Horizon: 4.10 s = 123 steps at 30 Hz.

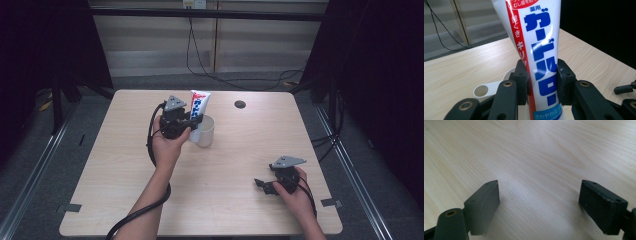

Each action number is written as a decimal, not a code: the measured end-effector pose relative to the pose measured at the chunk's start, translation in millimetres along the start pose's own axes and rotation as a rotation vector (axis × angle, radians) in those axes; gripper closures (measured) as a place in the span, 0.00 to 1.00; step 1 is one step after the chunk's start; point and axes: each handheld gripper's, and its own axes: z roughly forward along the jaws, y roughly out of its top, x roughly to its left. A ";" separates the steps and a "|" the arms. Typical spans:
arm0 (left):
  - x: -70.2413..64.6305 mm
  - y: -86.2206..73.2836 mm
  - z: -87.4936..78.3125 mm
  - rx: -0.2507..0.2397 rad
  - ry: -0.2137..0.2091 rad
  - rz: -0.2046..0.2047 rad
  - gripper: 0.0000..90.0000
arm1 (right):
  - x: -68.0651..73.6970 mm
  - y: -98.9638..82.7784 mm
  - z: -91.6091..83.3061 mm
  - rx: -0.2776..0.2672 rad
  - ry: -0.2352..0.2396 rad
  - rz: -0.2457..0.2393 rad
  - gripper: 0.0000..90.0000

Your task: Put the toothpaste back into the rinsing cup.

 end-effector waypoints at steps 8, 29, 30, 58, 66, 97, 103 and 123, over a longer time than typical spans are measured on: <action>-0.3 5.9 6.5 -0.004 -0.002 0.013 0.75 | 0.1 0.0 -0.1 0.001 0.000 0.001 0.19; 2.8 20.5 26.7 -0.021 0.004 0.027 0.75 | 0.0 0.0 0.0 0.000 0.001 0.000 0.19; 3.5 21.5 28.0 -0.022 0.005 0.024 0.75 | 0.0 0.0 0.0 0.000 0.001 0.000 0.19; 16.1 23.6 61.4 -0.024 0.024 0.021 0.74 | 0.0 0.0 0.1 -0.001 0.003 0.000 0.19; 16.8 19.6 69.5 -0.013 0.042 0.024 0.74 | 0.1 0.0 0.0 -0.002 0.003 0.000 0.19; 21.8 -13.3 74.5 0.033 0.061 0.015 0.71 | -0.1 0.0 0.2 -0.002 0.004 -0.002 0.19; 21.6 -15.2 74.2 0.043 0.061 0.018 0.71 | 0.0 0.0 0.1 -0.001 0.002 -0.002 0.19; 19.1 -25.3 76.9 0.111 0.062 0.025 0.67 | -0.1 0.0 0.2 -0.001 0.002 -0.002 0.19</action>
